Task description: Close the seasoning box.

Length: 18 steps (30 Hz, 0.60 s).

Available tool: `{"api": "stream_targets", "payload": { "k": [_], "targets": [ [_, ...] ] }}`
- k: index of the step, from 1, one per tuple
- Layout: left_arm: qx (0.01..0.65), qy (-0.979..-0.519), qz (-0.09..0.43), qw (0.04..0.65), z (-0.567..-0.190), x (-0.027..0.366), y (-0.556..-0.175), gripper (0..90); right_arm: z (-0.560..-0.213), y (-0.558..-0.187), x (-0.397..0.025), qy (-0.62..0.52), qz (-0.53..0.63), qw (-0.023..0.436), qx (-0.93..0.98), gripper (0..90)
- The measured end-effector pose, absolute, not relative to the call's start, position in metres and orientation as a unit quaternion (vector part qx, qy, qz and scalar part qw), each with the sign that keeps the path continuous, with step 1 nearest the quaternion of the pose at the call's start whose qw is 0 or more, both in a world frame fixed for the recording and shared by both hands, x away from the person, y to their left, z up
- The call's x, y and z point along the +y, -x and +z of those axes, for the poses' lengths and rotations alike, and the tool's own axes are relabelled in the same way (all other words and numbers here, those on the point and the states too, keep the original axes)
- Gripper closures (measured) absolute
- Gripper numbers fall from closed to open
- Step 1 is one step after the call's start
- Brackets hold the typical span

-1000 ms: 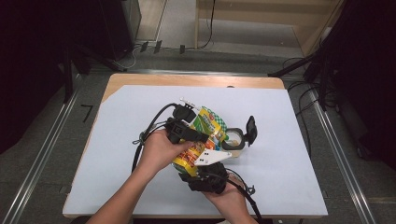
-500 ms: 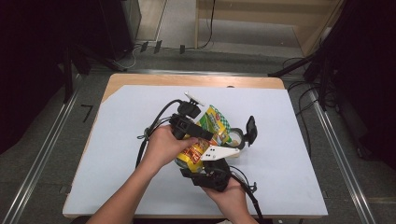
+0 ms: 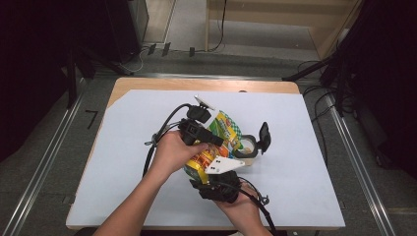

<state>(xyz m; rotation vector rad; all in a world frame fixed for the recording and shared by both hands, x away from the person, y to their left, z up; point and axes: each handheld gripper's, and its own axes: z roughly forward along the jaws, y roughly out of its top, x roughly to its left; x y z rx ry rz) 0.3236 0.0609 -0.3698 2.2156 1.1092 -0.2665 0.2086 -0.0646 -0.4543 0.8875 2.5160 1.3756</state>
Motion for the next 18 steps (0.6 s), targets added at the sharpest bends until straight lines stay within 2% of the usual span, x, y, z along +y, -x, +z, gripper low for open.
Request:
{"api": "stream_targets", "payload": {
  "k": [4,11,18],
  "targets": [
    [0.428,-0.838,-0.111,0.321,-0.371,0.065,-0.326,83.3,-0.452,-0.206,-0.066,-0.287,0.459,0.079,0.837,53.9],
    [0.426,-0.835,-0.117,0.327,-0.373,0.066,-0.325,83.5,-0.45,-0.205,-0.069,-0.287,0.46,0.068,0.838,53.6],
    [0.412,-0.845,-0.098,0.325,-0.372,0.064,-0.322,89.3,-0.451,-0.209,-0.075,-0.29,0.468,0.033,0.834,54.6]
  ]
}}
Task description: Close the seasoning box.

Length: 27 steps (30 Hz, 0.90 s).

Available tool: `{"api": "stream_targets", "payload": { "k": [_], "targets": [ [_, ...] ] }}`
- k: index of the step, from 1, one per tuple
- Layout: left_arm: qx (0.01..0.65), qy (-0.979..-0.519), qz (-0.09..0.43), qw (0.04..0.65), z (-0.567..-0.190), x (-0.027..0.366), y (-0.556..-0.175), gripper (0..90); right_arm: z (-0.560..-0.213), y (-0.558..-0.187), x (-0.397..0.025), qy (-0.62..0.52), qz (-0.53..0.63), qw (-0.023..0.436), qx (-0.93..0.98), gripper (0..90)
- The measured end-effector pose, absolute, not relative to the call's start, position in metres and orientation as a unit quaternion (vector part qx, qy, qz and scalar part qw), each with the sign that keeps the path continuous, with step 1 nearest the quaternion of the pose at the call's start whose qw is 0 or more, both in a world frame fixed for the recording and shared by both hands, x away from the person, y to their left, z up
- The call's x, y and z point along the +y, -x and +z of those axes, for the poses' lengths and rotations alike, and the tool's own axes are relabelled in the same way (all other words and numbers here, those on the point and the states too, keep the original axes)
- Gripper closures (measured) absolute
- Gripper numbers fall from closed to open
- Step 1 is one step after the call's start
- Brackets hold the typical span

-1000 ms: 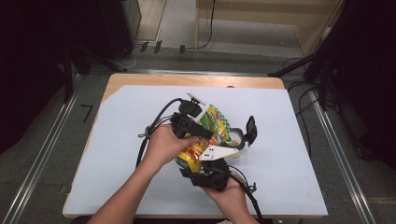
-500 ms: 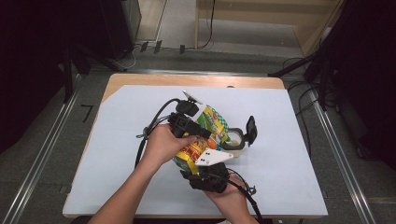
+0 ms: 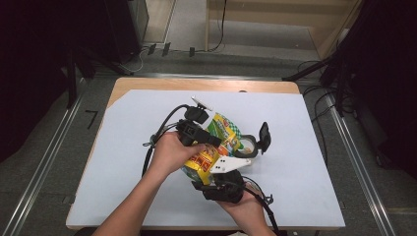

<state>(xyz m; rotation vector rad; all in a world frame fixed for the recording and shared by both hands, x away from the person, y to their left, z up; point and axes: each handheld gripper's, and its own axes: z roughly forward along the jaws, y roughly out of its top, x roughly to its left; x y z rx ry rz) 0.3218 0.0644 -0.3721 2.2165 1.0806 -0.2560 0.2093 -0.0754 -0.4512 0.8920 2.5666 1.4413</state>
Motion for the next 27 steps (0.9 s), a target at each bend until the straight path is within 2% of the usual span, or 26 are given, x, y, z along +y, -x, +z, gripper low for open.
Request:
{"api": "stream_targets", "payload": {
  "k": [6,10,15,19,27],
  "targets": [
    [0.417,-0.845,-0.09,0.323,-0.372,0.068,-0.323,90.0,-0.449,-0.208,-0.079,-0.292,0.471,0.03,0.832,53.2],
    [0.413,-0.851,-0.065,0.319,-0.37,0.061,-0.318,90.0,-0.45,-0.209,-0.08,-0.304,0.466,0.025,0.831,53.5],
    [0.408,-0.853,-0.06,0.32,-0.367,0.056,-0.314,89.5,-0.451,-0.212,-0.081,-0.311,0.474,0.004,0.824,60.2],
    [0.401,-0.852,-0.078,0.327,-0.369,0.055,-0.314,89.3,-0.45,-0.212,-0.079,-0.309,0.486,-0.015,0.817,65.9],
    [0.397,-0.861,-0.053,0.314,-0.366,0.055,-0.312,90.0,-0.45,-0.21,-0.077,-0.308,0.48,0.006,0.822,61.1]
  ]
}}
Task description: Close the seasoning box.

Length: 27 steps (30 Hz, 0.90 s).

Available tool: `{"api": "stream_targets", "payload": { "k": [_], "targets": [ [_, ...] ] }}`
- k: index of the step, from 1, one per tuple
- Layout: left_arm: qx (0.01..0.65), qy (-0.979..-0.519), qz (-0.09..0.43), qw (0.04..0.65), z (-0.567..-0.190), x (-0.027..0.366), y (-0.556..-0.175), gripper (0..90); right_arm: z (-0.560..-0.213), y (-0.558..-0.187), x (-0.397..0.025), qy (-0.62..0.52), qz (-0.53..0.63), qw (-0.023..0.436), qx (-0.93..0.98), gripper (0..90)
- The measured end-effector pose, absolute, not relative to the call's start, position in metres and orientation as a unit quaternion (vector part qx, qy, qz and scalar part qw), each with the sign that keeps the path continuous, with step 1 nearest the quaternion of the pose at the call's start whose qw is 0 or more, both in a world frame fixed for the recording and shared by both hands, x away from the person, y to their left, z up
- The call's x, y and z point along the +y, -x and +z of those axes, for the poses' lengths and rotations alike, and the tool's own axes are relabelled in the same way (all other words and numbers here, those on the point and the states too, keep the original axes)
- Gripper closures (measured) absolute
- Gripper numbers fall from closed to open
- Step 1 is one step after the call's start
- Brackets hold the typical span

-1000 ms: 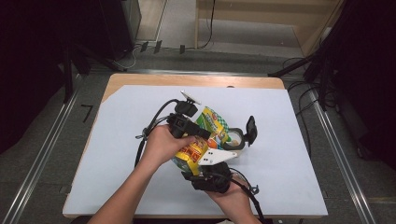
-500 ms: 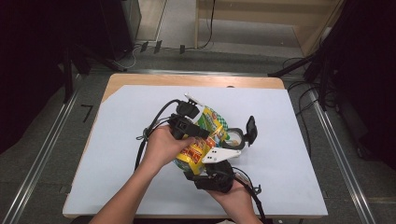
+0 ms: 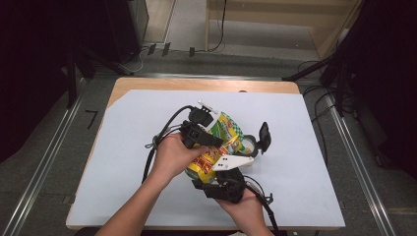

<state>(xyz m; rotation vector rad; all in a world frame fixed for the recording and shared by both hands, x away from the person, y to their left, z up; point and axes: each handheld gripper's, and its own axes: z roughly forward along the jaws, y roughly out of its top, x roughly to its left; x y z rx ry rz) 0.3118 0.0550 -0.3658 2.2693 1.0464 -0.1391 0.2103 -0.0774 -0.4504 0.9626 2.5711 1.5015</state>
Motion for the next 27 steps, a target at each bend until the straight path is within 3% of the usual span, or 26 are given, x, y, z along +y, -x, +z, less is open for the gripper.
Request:
{"api": "stream_targets", "payload": {
  "k": [9,19,27],
  "targets": [
    [0.405,-0.86,-0.045,0.308,-0.365,0.06,-0.313,90.0,-0.448,-0.207,-0.08,-0.318,0.473,0.023,0.822,52.2],
    [0.405,-0.854,-0.047,0.323,-0.365,0.056,-0.312,89.4,-0.447,-0.211,-0.083,-0.32,0.486,0.007,0.813,63.2],
    [0.4,-0.847,-0.08,0.34,-0.362,0.06,-0.313,75.5,-0.445,-0.214,-0.088,-0.323,0.514,-0.018,0.794,64.9]
  ]
}}
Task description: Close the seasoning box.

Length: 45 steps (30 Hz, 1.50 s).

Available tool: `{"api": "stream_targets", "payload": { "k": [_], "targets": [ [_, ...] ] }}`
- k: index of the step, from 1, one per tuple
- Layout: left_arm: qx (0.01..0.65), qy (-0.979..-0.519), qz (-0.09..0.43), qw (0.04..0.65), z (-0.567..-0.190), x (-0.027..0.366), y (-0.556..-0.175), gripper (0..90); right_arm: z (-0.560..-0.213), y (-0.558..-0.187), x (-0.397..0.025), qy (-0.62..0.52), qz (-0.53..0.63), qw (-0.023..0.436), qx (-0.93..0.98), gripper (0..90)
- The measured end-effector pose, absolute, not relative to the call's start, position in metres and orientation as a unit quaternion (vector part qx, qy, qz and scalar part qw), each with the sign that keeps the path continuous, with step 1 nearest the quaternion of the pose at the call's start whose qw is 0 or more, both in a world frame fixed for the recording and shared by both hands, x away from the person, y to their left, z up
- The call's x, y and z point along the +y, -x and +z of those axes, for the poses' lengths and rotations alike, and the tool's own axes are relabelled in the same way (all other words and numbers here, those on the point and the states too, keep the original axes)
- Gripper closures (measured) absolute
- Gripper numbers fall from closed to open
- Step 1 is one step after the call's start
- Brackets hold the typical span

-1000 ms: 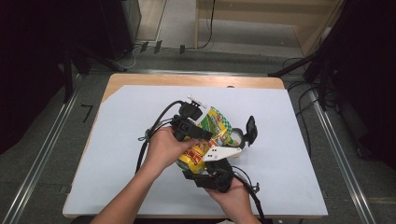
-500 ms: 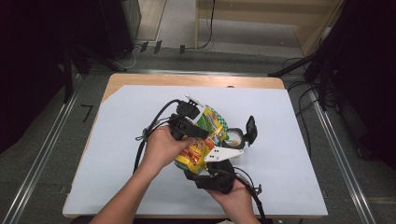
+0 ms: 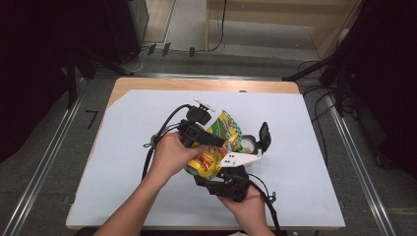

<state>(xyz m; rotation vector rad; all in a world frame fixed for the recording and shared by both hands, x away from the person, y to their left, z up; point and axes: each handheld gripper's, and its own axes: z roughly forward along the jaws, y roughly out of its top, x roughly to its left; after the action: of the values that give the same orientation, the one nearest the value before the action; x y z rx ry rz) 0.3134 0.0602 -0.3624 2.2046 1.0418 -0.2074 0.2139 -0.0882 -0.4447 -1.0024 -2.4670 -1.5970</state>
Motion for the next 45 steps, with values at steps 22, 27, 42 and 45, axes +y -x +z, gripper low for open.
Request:
{"api": "stream_targets", "payload": {
  "k": [22,27,42,45],
  "targets": [
    [0.4,-0.864,-0.032,0.304,-0.35,0.059,-0.305,88.2,-0.445,-0.215,-0.085,0.327,-0.509,0.013,-0.797,62.7],
    [0.405,-0.86,-0.046,0.307,-0.35,0.061,-0.308,89.2,-0.443,-0.212,-0.081,0.309,-0.493,-0.016,-0.814,59.5],
    [0.419,-0.854,-0.092,0.294,-0.346,0.055,-0.327,88.9,-0.436,-0.215,-0.077,0.301,-0.486,-0.034,-0.82,58.9],
    [0.418,-0.857,-0.094,0.286,-0.342,0.051,-0.331,87.9,-0.434,-0.217,-0.078,0.305,-0.494,-0.029,-0.814,58.2]
  ]
}}
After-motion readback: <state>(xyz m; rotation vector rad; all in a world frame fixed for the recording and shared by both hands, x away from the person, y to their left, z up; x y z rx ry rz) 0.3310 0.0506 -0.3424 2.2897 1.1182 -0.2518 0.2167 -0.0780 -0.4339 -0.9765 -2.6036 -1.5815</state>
